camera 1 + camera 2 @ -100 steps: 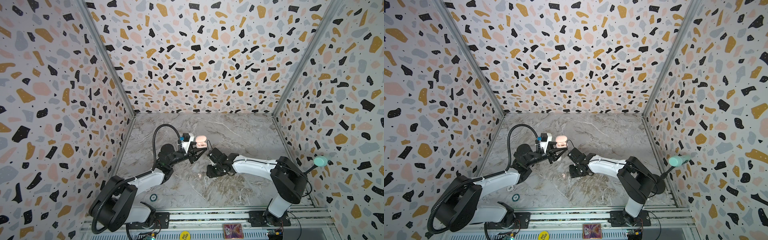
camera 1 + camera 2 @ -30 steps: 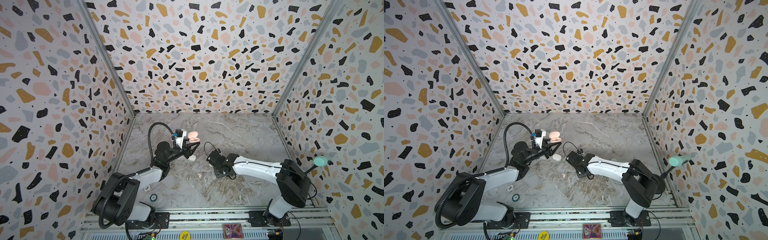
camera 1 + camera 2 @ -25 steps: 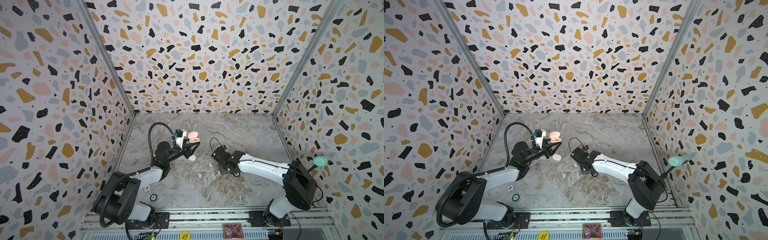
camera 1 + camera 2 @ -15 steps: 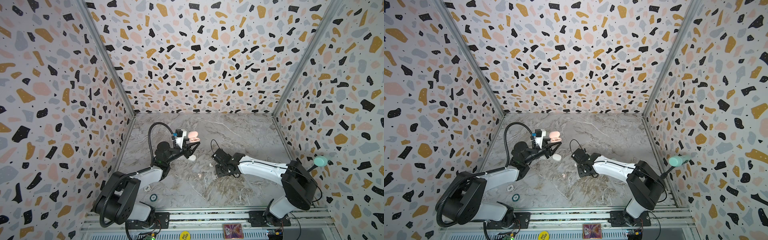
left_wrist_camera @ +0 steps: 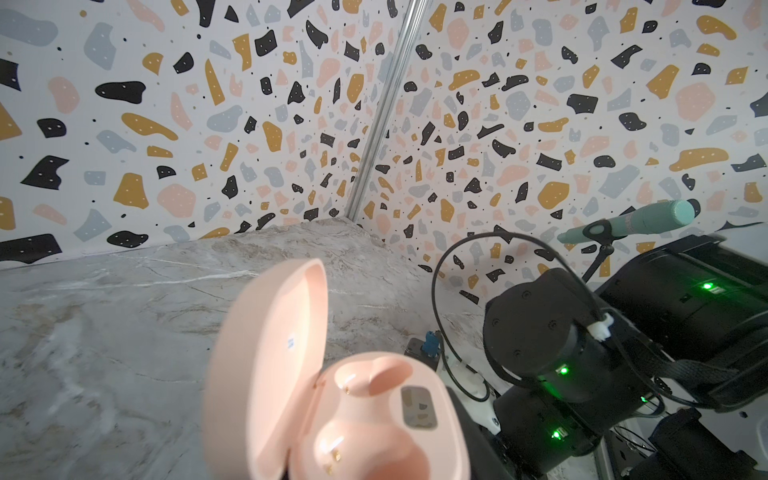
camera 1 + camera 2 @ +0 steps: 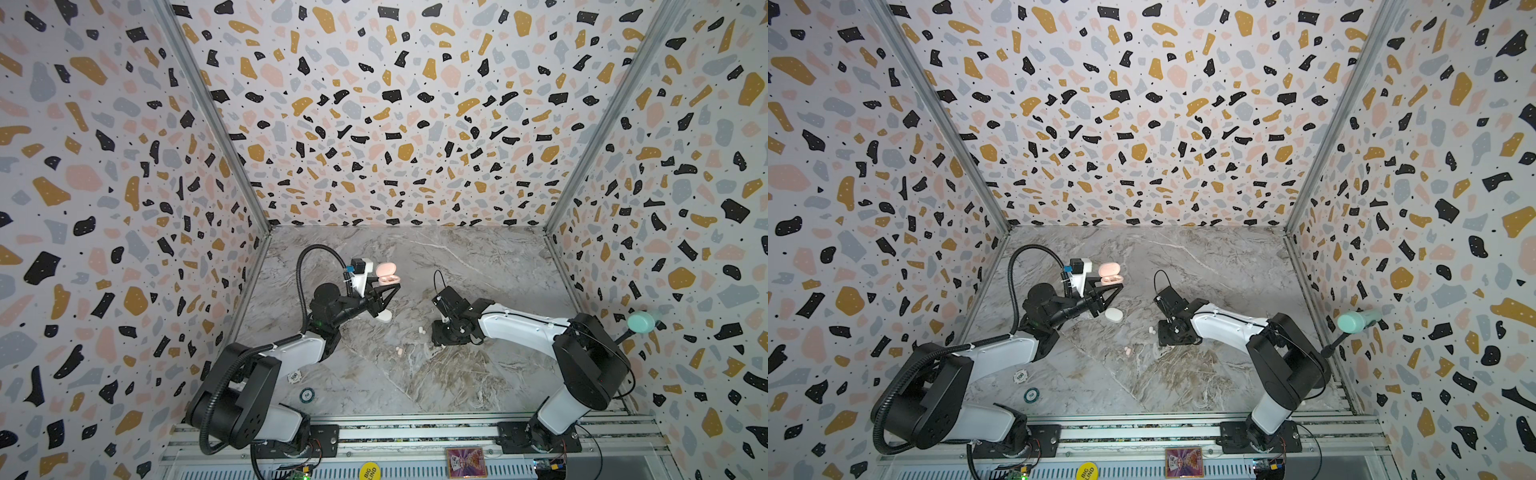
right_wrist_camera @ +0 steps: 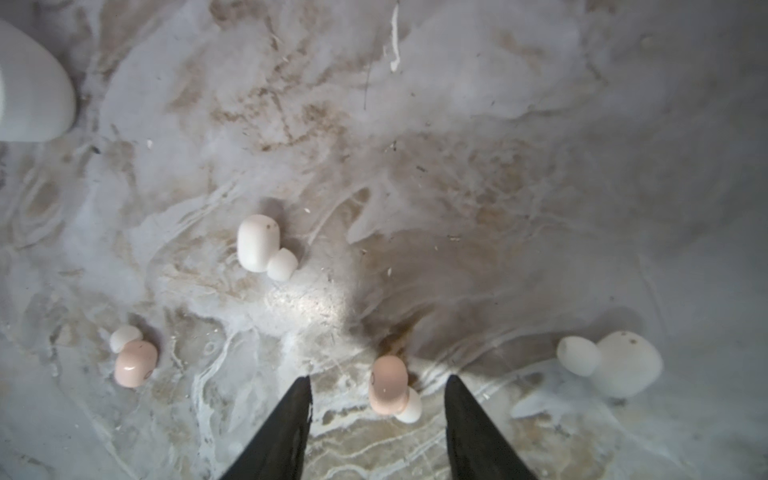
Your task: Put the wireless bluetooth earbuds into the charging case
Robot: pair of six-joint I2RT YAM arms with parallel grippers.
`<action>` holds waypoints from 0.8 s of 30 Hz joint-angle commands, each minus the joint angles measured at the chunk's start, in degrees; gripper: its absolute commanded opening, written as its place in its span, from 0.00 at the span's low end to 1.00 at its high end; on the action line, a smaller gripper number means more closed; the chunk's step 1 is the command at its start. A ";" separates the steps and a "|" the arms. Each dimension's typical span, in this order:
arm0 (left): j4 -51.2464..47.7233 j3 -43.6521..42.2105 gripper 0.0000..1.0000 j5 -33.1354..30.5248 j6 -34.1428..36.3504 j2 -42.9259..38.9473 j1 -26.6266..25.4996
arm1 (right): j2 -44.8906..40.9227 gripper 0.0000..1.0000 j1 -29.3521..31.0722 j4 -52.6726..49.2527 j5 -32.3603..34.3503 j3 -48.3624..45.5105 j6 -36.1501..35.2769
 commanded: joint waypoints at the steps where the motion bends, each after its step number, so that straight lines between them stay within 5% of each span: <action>1: 3.45 1.02 0.39 1.18 0.06 0.26 -0.24 | 1.14 0.48 0.00 -2.71 -0.59 2.17 2.34; 24: 3.26 1.16 0.40 1.33 0.20 -0.20 -0.50 | 4.82 0.28 1.38 -5.72 2.61 3.93 2.46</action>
